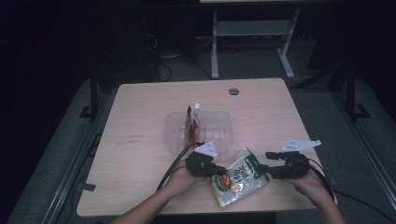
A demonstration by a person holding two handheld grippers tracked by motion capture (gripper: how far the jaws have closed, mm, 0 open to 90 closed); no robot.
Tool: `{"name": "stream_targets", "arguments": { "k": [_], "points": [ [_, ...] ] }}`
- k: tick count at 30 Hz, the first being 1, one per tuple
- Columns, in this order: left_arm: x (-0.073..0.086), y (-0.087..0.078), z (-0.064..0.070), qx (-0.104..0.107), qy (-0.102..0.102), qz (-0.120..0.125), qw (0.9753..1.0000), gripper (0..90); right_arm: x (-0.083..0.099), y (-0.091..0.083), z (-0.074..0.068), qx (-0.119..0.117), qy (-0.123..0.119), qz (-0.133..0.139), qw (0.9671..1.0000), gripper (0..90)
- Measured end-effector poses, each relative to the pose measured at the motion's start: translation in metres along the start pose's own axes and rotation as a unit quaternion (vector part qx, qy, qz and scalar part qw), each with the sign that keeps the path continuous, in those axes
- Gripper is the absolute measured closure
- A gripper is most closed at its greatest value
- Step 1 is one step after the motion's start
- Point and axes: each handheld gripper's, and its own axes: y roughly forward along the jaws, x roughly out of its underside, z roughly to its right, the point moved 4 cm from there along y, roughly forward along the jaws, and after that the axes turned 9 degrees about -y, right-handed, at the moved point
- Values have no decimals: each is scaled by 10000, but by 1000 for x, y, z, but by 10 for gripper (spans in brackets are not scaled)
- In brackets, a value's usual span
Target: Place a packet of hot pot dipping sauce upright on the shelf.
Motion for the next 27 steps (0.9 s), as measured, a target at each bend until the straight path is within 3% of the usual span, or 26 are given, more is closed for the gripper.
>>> {"name": "stream_targets", "arguments": {
  "k": [8, 15, 21, 27],
  "points": [
    [10, -36, 0, -77, 153, 113, 9998, 900, -6, 10, -10, -566, -60, -55, 9984, 380],
    [26, -65, -2, -111, 173, 232, 9995, 900, -23, 28, -21, -1139, -233, -30, 9932, 392],
    [35, -82, -1, -129, 209, 359, 9991, 900, -40, 44, -29, -1785, -257, 150, 9835, 383],
    [35, -87, 1, -109, 281, 446, 9985, 900, -48, 60, -34, -2075, -335, 106, 9776, 372]
  ]
}}
